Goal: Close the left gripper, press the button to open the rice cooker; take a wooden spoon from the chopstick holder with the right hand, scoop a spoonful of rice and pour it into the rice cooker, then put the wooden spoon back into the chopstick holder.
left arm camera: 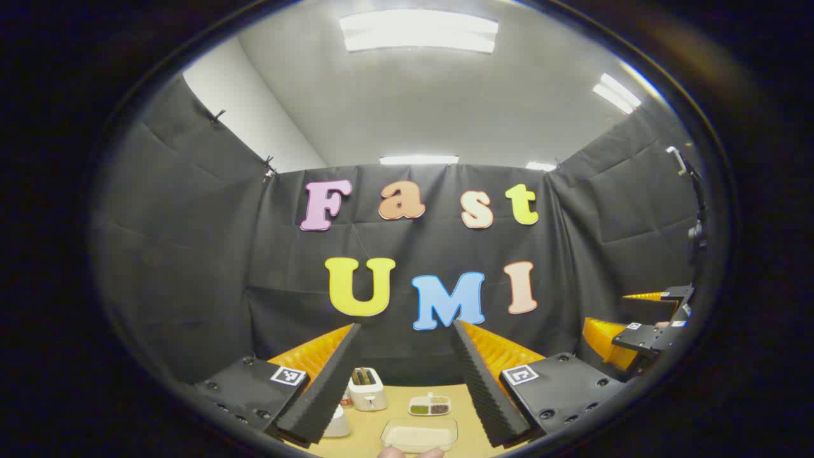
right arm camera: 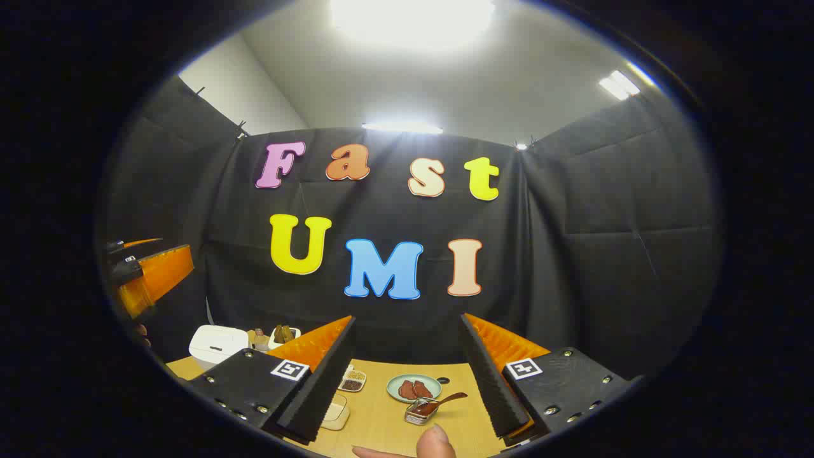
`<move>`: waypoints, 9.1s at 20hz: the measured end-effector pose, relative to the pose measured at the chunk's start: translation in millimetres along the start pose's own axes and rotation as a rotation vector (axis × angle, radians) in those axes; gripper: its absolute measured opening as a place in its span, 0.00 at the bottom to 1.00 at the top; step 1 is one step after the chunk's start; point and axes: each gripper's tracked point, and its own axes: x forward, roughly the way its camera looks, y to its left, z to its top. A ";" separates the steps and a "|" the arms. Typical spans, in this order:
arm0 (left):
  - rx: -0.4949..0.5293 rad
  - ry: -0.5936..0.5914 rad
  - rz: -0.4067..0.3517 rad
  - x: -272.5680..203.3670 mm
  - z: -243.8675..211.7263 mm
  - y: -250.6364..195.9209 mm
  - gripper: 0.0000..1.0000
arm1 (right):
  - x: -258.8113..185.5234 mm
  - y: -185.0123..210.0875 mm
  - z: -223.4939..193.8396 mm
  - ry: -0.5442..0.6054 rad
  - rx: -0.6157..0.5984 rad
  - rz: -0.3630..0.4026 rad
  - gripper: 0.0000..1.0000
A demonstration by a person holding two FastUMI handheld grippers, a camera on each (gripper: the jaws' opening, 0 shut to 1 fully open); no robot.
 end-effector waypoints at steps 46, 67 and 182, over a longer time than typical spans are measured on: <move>0.141 0.122 0.210 61.6 -93.0 162.3 0.97 | 43.5 136.1 15.0 0.000 0.041 0.141 0.97; 0.200 0.575 0.329 175.2 -396.3 308.1 0.11 | 79.9 165.8 12.7 0.081 -0.130 -0.058 0.97; -0.044 0.226 0.376 -93.3 -149.3 301.5 0.88 | 171.2 214.1 -295.5 0.637 0.321 0.282 0.13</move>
